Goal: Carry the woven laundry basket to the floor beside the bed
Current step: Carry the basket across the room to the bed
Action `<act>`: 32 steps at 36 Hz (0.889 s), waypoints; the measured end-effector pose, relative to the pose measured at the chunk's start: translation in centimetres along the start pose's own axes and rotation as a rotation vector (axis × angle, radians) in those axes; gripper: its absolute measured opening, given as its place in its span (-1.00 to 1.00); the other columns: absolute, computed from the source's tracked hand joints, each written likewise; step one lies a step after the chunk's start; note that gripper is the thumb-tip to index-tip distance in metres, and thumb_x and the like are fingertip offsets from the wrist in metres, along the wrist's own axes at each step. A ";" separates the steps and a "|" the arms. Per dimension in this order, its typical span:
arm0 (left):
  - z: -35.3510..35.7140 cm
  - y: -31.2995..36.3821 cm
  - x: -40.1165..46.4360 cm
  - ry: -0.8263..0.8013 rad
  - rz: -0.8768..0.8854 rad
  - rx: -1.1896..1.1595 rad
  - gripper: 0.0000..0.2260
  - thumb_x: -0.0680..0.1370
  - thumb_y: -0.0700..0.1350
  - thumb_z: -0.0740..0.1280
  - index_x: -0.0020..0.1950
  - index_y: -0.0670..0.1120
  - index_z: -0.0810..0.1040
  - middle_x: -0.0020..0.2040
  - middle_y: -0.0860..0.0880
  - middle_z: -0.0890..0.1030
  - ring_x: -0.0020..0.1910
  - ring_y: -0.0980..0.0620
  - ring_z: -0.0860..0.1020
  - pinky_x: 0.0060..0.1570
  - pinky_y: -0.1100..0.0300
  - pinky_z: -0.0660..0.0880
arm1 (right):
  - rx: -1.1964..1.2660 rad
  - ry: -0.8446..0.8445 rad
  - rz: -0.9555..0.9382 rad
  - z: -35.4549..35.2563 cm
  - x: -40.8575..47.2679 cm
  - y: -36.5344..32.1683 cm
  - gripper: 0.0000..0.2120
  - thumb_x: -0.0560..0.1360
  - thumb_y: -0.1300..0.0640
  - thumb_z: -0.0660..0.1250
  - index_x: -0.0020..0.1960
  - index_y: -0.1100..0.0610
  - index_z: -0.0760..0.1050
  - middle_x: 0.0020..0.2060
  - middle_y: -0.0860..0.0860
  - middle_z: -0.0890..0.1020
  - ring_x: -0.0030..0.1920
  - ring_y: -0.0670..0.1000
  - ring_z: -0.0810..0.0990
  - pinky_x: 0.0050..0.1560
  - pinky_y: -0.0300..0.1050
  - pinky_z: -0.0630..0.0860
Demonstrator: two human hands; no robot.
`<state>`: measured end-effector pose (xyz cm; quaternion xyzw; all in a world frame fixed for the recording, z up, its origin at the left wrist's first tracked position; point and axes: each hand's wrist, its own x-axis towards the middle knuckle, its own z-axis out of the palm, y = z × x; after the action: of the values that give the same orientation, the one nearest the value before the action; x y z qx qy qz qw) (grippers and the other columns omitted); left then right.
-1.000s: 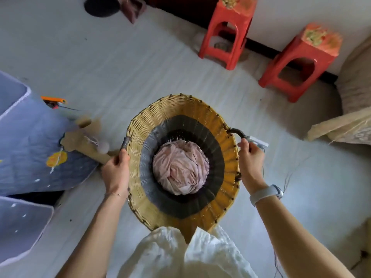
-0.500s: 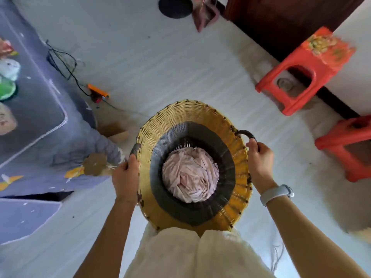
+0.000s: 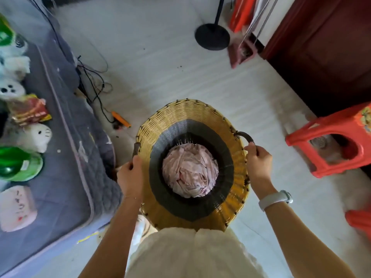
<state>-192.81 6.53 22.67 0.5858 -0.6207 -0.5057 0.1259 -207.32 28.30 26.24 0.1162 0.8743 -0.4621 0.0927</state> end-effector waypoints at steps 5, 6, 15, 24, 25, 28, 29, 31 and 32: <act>1.7 6.0 7.3 0.058 0.020 -0.040 -0.67 0.50 -0.01 0.16 -0.45 -0.08 0.32 -0.42 -0.08 0.34 -0.32 -0.03 0.31 -0.20 0.08 0.27 | 0.039 -0.043 -0.051 5.5 6.1 -6.2 -0.61 0.54 0.10 0.10 -0.01 0.45 0.47 -0.30 0.17 0.41 -0.28 0.11 0.35 -0.26 -0.05 0.29; 2.1 7.1 8.7 0.064 0.016 -0.037 -0.67 0.51 0.01 0.16 -0.43 -0.08 0.33 -0.42 -0.08 0.35 -0.31 -0.03 0.32 -0.19 0.07 0.28 | 0.042 -0.049 -0.056 6.6 7.4 -7.3 -0.61 0.54 0.11 0.10 -0.01 0.46 0.46 -0.30 0.17 0.41 -0.28 0.11 0.35 -0.25 -0.05 0.29; 7.0 15.8 20.9 0.192 -0.027 -0.051 -0.67 0.51 0.03 0.15 -0.33 -0.18 0.38 -0.34 -0.20 0.36 -0.30 -0.04 0.32 -0.34 0.10 0.22 | 0.045 -0.148 -0.098 16.8 22.0 -17.2 -0.57 0.53 0.06 0.13 -0.05 0.48 0.45 -0.33 0.17 0.39 -0.30 0.09 0.33 -0.27 -0.06 0.28; 10.5 24.9 31.6 0.227 -0.109 -0.166 -0.69 0.51 0.05 0.19 -0.25 -0.17 0.49 -0.28 -0.19 0.45 -0.27 -0.05 0.40 -0.29 0.11 0.31 | -0.007 -0.232 -0.155 25.3 33.2 -28.4 -0.58 0.55 0.08 0.13 -0.04 0.49 0.44 -0.36 0.17 0.39 -0.38 0.09 0.30 -0.40 -0.15 0.18; 10.6 25.6 32.8 0.228 -0.115 -0.178 -0.68 0.51 0.05 0.19 -0.24 -0.18 0.50 -0.28 -0.19 0.45 -0.26 -0.06 0.40 -0.31 0.13 0.31 | -0.012 -0.246 -0.162 26.3 34.1 -29.5 -0.58 0.55 0.08 0.13 -0.04 0.48 0.45 -0.36 0.18 0.39 -0.39 0.09 0.30 -0.40 -0.15 0.19; 10.9 27.5 36.8 0.231 -0.139 -0.166 -0.66 0.52 0.05 0.18 -0.32 -0.16 0.47 -0.33 -0.17 0.45 -0.30 -0.05 0.39 -0.35 0.15 0.28 | -0.027 -0.279 -0.177 29.7 36.8 -32.8 -0.59 0.55 0.07 0.13 -0.06 0.46 0.47 -0.37 0.18 0.40 -0.40 0.08 0.31 -0.39 -0.14 0.22; 11.0 28.1 38.3 0.232 -0.151 -0.158 -0.65 0.52 0.05 0.17 -0.36 -0.14 0.45 -0.37 -0.13 0.43 -0.32 -0.04 0.38 -0.35 0.15 0.28 | -0.032 -0.286 -0.179 31.0 37.6 -33.9 -0.60 0.55 0.07 0.13 -0.06 0.45 0.47 -0.37 0.18 0.41 -0.39 0.09 0.32 -0.38 -0.13 0.24; 11.1 29.2 41.4 0.231 -0.173 -0.154 -0.65 0.51 0.06 0.17 -0.41 -0.10 0.41 -0.40 -0.10 0.41 -0.35 -0.03 0.36 -0.33 0.14 0.28 | -0.045 -0.293 -0.179 33.8 39.2 -36.0 -0.60 0.54 0.07 0.13 -0.06 0.44 0.48 -0.36 0.18 0.43 -0.36 0.10 0.34 -0.34 -0.09 0.28; 11.2 29.7 43.1 0.231 -0.180 -0.174 -0.65 0.50 0.06 0.18 -0.41 -0.12 0.39 -0.40 -0.11 0.40 -0.34 -0.03 0.35 -0.31 0.13 0.28 | -0.052 -0.295 -0.177 35.3 39.9 -36.9 -0.60 0.54 0.06 0.13 -0.06 0.43 0.49 -0.35 0.18 0.44 -0.35 0.11 0.36 -0.32 -0.08 0.30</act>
<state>-231.10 -30.79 21.78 0.6800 -0.5012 -0.4960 0.2009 -254.25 -16.44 24.93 -0.0330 0.8697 -0.4576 0.1818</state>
